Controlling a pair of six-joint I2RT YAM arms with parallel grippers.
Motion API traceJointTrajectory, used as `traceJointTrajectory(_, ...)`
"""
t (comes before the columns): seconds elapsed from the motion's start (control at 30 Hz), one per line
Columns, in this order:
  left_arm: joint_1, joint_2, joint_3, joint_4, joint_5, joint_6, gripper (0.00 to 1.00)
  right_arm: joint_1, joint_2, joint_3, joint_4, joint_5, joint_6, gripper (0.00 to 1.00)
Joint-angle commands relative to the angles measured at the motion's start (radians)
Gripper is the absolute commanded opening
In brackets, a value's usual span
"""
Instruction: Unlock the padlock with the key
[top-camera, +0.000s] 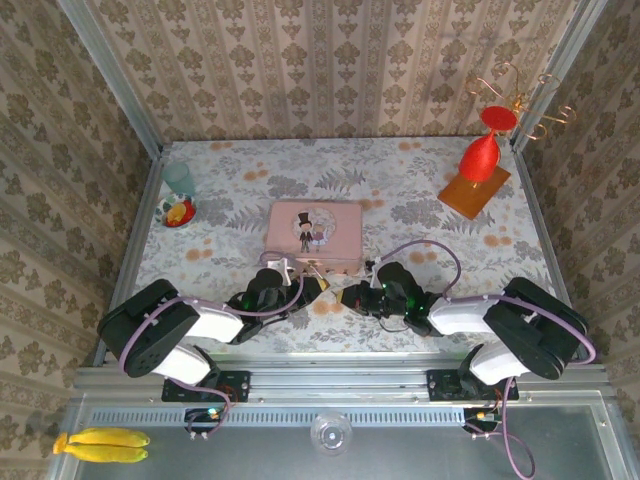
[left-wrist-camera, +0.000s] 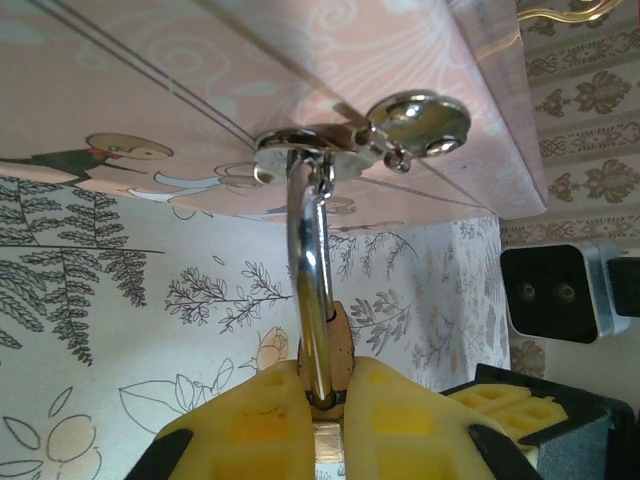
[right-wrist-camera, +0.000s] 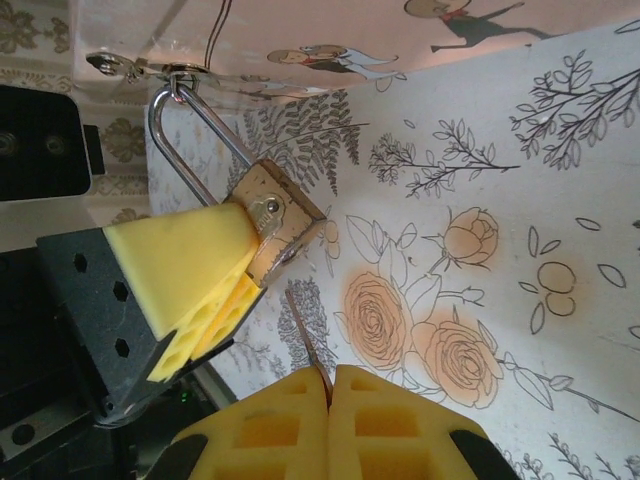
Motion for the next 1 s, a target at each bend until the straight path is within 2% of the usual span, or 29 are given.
traceJointTrajectory(0.0,0.004,-0.002,0.023,0.135,0.030,-0.021,0.00,-0.025,0.029,0.017,0.064,-0.072,0.022,0.00)
traceJointTrajectory(0.53,0.016,0.083,0.016,0.269,0.054,-0.100,0.00,-0.052,0.084,0.015,0.123,-0.129,0.040,0.00)
traceJointTrajectory(0.97,0.008,0.152,0.005,0.383,0.061,-0.136,0.00,-0.089,0.071,-0.004,0.109,-0.145,0.034,0.00)
